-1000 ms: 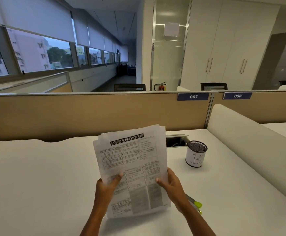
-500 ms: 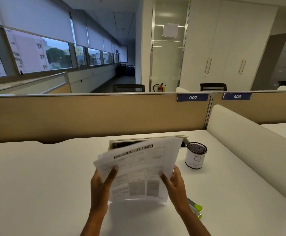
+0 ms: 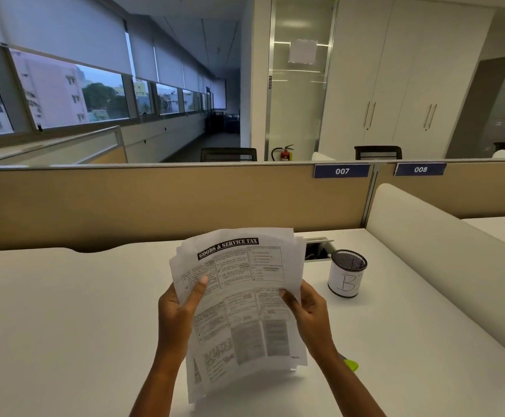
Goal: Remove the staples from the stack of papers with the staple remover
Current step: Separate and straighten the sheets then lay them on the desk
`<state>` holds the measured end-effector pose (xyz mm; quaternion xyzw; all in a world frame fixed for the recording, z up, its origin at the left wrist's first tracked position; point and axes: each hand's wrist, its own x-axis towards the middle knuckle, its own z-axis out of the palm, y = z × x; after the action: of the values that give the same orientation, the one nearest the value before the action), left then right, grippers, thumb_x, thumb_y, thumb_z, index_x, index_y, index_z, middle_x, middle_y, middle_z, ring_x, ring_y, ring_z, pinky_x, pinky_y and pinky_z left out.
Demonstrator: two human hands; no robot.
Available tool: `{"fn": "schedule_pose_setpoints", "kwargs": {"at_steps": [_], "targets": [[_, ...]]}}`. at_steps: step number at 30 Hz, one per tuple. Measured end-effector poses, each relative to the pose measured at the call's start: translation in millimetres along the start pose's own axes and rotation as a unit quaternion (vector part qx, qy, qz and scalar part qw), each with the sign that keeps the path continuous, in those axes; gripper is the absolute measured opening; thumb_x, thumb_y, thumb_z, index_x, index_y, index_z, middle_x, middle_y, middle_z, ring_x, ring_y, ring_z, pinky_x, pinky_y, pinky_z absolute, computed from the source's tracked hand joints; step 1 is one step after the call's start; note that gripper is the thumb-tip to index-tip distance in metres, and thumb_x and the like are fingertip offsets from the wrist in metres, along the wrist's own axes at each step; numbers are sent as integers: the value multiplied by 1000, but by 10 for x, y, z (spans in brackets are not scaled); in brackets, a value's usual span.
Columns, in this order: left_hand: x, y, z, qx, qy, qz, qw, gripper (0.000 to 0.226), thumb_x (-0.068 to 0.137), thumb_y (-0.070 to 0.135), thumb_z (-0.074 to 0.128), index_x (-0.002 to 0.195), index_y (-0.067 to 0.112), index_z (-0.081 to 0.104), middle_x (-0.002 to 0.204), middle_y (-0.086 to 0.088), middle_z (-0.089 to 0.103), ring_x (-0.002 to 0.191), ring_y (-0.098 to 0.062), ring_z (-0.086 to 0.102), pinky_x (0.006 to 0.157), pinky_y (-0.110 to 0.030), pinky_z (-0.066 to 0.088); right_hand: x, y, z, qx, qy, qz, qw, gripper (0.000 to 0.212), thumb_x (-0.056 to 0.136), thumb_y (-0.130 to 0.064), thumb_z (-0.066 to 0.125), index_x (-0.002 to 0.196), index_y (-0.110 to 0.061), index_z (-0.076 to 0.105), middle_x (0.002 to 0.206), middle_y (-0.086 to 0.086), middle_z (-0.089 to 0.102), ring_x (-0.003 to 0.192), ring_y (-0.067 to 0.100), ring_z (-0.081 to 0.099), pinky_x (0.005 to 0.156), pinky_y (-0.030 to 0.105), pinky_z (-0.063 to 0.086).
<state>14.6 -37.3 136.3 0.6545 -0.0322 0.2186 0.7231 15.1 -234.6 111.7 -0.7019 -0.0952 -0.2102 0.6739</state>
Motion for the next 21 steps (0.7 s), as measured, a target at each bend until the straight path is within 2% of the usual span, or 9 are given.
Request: {"fn": "schedule_pose_setpoints", "kwargs": {"at_steps": [5,8,11,13,15,17,19,20,21], "targets": [[-48,-193,-32,27,-17,-45,998,11,81,12,58,81,23,61,76,3,65,68,-18,63,46,-18,51,19,-17,-24,51,42,-4,998,19,88,-1,49,88,-17,59,87,2,68,77,11,69,60,18,56],[-89,-277,-22,4,-26,-61,998,8,80,18,62,81,25,60,78,-1,67,71,-22,64,49,-20,55,-4,61,-29,33,13,27,999,17,88,-7,49,101,-17,53,99,4,65,84,14,67,65,22,57],[-135,-361,-20,-1,-65,-94,993,22,77,17,65,91,32,56,92,-2,64,84,-21,62,64,-30,54,-84,265,-66,-38,-66,133,988,46,84,-11,59,124,-17,36,115,2,54,103,16,56,84,31,54],[-144,-388,-38,-1,-78,-105,991,29,68,29,69,93,34,55,96,1,64,89,-20,61,69,-34,54,-152,392,-90,-67,-99,176,977,57,82,-10,62,128,-21,29,115,-5,49,110,17,49,86,29,52],[-140,-384,-56,8,-69,-96,993,45,53,54,67,92,36,54,95,4,64,89,-19,62,63,-26,55,-197,463,-92,-85,-105,169,976,58,82,-9,63,124,-28,29,111,-15,47,109,13,48,80,20,52],[-158,-396,-36,4,-56,-108,993,65,45,76,57,95,35,53,94,0,65,85,-16,63,54,-19,54,-229,502,-56,-88,-106,171,976,57,83,-9,61,123,-31,27,113,-18,45,110,11,46,88,25,49],[-200,-428,4,-16,-42,-139,989,76,50,83,47,102,28,54,92,-2,65,83,-15,63,54,-20,53,-271,559,-5,-115,-110,185,970,52,88,-16,56,131,-23,27,122,-11,43,114,13,43,97,30,42],[-218,-456,18,-12,-38,-147,988,76,58,79,46,106,23,55,89,-1,65,82,-15,63,55,-21,51,-289,591,19,-138,-106,194,965,49,90,-20,52,133,-20,29,124,-7,43,115,14,44,97,30,40],[-227,-492,32,1,-36,-148,988,65,70,67,45,109,16,56,86,0,65,80,-15,62,54,-21,50,-303,620,33,-152,-91,203,963,44,92,-22,48,133,-17,32,125,-2,47,114,17,47,96,30,40]]}}
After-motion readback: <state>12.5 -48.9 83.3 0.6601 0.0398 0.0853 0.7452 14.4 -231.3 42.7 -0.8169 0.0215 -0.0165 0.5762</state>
